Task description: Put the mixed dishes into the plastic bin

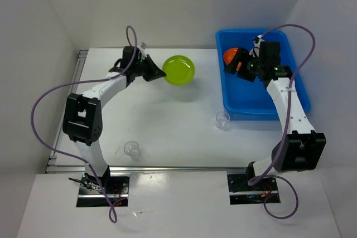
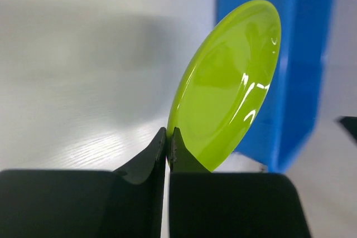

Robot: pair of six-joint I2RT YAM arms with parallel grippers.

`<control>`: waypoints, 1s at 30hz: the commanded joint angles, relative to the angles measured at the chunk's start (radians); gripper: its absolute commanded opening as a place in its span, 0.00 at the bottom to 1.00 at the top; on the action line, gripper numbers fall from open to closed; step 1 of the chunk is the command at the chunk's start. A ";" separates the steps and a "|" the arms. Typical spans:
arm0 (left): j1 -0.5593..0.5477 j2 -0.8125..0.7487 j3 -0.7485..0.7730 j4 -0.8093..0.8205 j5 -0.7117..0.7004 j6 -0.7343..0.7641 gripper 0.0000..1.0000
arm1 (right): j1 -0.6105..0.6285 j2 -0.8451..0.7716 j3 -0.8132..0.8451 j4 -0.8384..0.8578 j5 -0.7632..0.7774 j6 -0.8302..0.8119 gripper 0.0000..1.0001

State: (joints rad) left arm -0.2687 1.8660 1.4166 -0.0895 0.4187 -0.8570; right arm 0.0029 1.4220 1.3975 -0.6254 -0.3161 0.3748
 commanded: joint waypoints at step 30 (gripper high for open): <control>0.010 -0.088 -0.068 0.211 0.316 -0.254 0.00 | 0.209 0.336 0.199 0.173 -0.278 0.044 0.29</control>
State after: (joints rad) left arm -0.2642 1.8286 1.3304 0.0662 0.7055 -1.0927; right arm 0.1963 1.7428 1.5524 -0.4786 -0.5682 0.4232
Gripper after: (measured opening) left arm 0.015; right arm 0.321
